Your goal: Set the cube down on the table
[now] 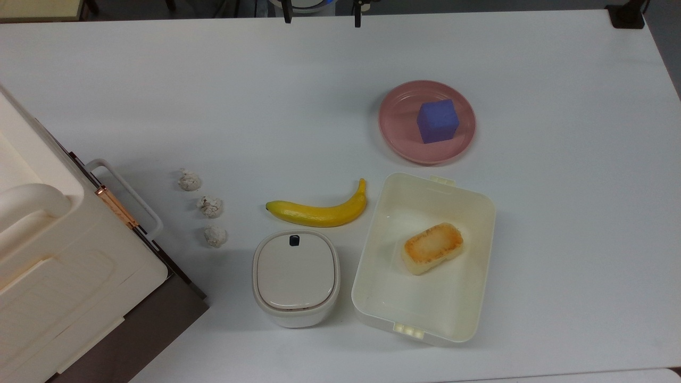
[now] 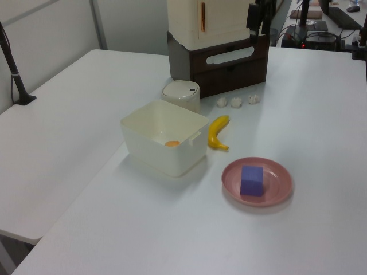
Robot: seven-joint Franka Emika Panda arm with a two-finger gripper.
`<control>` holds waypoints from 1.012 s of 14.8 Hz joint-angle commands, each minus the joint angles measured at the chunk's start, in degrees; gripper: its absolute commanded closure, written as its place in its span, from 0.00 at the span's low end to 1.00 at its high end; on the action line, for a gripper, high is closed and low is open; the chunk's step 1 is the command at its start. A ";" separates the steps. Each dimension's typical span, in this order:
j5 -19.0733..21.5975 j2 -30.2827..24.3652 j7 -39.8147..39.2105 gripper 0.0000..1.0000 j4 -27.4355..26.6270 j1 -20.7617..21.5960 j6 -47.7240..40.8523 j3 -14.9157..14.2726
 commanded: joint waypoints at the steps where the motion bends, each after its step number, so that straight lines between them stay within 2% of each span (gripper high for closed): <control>1: 0.50 1.34 -5.46 0.00 -2.26 0.44 1.12 0.02; 6: 0.33 2.59 -5.86 0.00 -2.09 0.44 1.39 0.02; 9: 1.03 2.67 -9.54 0.00 -2.09 0.35 1.47 -0.06; 15: 1.30 2.59 -9.46 0.00 -2.35 0.35 0.95 -0.07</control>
